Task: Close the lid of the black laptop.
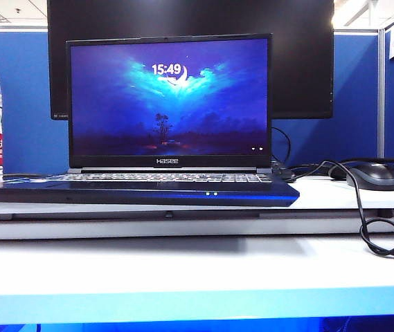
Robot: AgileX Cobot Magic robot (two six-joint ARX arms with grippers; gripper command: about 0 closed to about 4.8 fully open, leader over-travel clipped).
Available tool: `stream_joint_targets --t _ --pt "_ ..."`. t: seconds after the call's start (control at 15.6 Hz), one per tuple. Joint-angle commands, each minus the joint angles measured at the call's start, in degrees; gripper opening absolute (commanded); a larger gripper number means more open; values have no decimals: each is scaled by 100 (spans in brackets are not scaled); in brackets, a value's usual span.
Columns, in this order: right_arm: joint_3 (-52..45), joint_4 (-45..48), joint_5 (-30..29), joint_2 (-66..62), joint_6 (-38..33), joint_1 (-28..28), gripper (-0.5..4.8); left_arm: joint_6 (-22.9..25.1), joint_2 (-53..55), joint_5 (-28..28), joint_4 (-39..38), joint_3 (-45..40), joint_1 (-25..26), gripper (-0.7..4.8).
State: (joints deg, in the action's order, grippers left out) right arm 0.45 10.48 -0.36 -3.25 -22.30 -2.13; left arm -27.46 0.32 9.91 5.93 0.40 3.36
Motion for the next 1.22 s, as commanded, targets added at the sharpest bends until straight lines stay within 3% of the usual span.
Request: stream_joint_targets --t 0.06,0.19,0.26,0.32,0.38,0.51,0.58,0.64,0.71,0.77,0.83,0.96,1.09,1.22 --pt "-42 1410 -105 4 -1591 -4 -6 -3456 -13 595 310 2 0 21" --pt "-42 2317 -105 4 -1606 -4 -6 -4535 -13 1005 1447 2 0 21" --pt "-39 2920 116 4 -1611 2 -7 -5403 -13 920 2988 20 0 21" --pt "-26 3056 350 4 -1650 -7 -7 -5807 -13 496 3681 105 0 21" --pt "24 3034 400 4 -1812 -4 -7 -6048 -13 247 4019 323 0 21" --pt "125 2983 461 -2 -2592 -4 -7 -5925 90 234 3698 1370 0 20" --pt "142 3010 452 -2 -2970 -4 -6 -5646 275 376 3558 1930 2 20" --pt "179 3053 452 -2 -3585 -4 65 -4903 887 938 3519 3075 2 17" --pt "203 3073 411 -2 -3694 -7 116 -4273 1403 1657 3353 3917 2 17" --pt "240 3141 179 -2 -3703 -4 117 -3010 2435 3132 2260 5571 11 17" --pt "282 3145 7 -2 -3703 0 117 -2251 3154 3847 1003 6695 11 17" --pt "389 3156 -225 -2 -3547 0 117 -1036 4446 4291 -1499 8546 9 17" --pt "498 3112 -535 -2 -3279 0 116 -155 5136 4391 -2625 9208 7 17" --pt "887 2428 -1207 -7 -2588 2 71 94 6013 4658 -3600 9460 2 17"
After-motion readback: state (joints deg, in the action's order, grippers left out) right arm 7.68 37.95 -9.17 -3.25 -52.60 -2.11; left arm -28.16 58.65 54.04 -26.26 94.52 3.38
